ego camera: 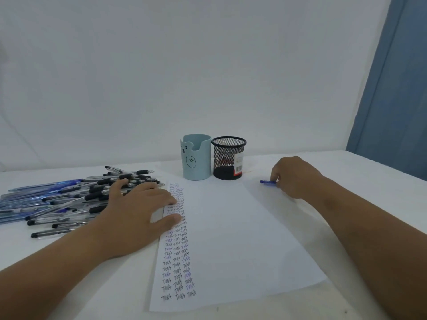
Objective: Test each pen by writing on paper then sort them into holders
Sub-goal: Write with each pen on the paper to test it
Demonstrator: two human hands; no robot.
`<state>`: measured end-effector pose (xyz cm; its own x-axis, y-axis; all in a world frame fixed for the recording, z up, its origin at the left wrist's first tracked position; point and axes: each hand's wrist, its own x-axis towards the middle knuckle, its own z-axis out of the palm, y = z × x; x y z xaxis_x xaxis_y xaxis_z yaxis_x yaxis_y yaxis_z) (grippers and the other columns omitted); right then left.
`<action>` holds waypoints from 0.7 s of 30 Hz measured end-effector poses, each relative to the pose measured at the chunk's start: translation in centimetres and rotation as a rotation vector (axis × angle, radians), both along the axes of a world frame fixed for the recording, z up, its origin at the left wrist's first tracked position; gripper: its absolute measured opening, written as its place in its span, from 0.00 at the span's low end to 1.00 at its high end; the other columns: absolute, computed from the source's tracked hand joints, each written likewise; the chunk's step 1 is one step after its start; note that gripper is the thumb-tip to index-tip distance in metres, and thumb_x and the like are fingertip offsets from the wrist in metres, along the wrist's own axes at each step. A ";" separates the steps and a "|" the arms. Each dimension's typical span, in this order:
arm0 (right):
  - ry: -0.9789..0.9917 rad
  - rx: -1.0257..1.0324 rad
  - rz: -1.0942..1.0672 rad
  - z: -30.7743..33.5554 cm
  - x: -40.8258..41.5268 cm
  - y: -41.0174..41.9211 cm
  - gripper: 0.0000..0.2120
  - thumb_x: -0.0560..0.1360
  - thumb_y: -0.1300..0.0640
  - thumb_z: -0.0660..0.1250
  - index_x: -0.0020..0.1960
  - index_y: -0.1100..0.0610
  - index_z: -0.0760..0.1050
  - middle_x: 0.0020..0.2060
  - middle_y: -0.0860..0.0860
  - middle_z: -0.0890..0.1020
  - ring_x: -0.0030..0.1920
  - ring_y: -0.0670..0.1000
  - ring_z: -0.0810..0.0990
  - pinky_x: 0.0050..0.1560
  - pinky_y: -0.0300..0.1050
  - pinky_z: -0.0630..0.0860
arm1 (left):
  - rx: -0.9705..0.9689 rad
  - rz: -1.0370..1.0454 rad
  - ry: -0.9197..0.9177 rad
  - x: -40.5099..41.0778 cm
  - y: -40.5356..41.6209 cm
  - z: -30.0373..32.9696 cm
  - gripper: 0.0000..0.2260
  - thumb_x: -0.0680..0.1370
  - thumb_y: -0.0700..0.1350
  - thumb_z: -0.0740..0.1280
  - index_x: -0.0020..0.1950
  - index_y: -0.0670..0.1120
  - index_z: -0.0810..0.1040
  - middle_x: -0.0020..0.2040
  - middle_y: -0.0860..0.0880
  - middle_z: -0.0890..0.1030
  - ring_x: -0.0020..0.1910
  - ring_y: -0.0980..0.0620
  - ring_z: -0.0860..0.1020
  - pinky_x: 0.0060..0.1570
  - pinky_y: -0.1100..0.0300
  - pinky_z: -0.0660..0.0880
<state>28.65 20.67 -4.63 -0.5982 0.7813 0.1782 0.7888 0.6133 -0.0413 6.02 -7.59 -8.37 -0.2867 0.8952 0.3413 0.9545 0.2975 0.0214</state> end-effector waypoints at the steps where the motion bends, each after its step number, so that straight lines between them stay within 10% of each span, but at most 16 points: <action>1: -0.039 -0.007 -0.026 0.1 0.1 0.1 0.13 0.73 0.65 0.65 0.49 0.50 0.83 0.50 0.51 0.82 0.49 0.55 0.82 0.47 0.46 0.80 | 0.004 -0.004 -0.018 -0.2 -0.1 0.0 0.38 0.68 0.79 0.37 0.65 0.66 0.72 0.64 0.74 0.70 0.76 0.67 0.56 0.75 0.46 0.34; 14: 0.052 0.003 -0.032 0.4 0.7 -0.6 0.25 0.75 0.67 0.64 0.68 0.48 0.75 0.65 0.48 0.77 0.64 0.53 0.76 0.62 0.44 0.71 | 0.171 -0.064 -0.119 -1.5 -1.1 1.4 0.23 0.74 0.72 0.50 0.60 0.67 0.76 0.60 0.74 0.73 0.65 0.73 0.65 0.73 0.48 0.55; 18: 0.282 -0.030 0.231 0.7 -1.3 -3.8 0.17 0.77 0.65 0.65 0.60 0.49 0.80 0.58 0.46 0.80 0.56 0.50 0.79 0.59 0.48 0.76 | 0.328 -0.009 -0.206 -3.2 -2.7 3.6 0.05 0.76 0.52 0.71 0.50 0.63 0.81 0.51 0.70 0.80 0.57 0.63 0.75 0.63 0.55 0.66; 21: 0.265 -0.061 0.485 0.8 -4.2 -7.6 0.10 0.79 0.59 0.67 0.56 0.48 0.83 0.51 0.44 0.82 0.51 0.47 0.80 0.54 0.42 0.76 | 0.219 -0.016 -0.301 -5.2 -5.2 4.6 0.12 0.71 0.43 0.78 0.45 0.60 0.83 0.47 0.63 0.83 0.54 0.64 0.77 0.55 0.66 0.70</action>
<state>24.46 13.10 -3.80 -0.8326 0.4413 0.3346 0.3744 0.8937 -0.2471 0.84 -12.77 -3.76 -0.3902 0.8152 0.4279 0.9001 0.2399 0.3637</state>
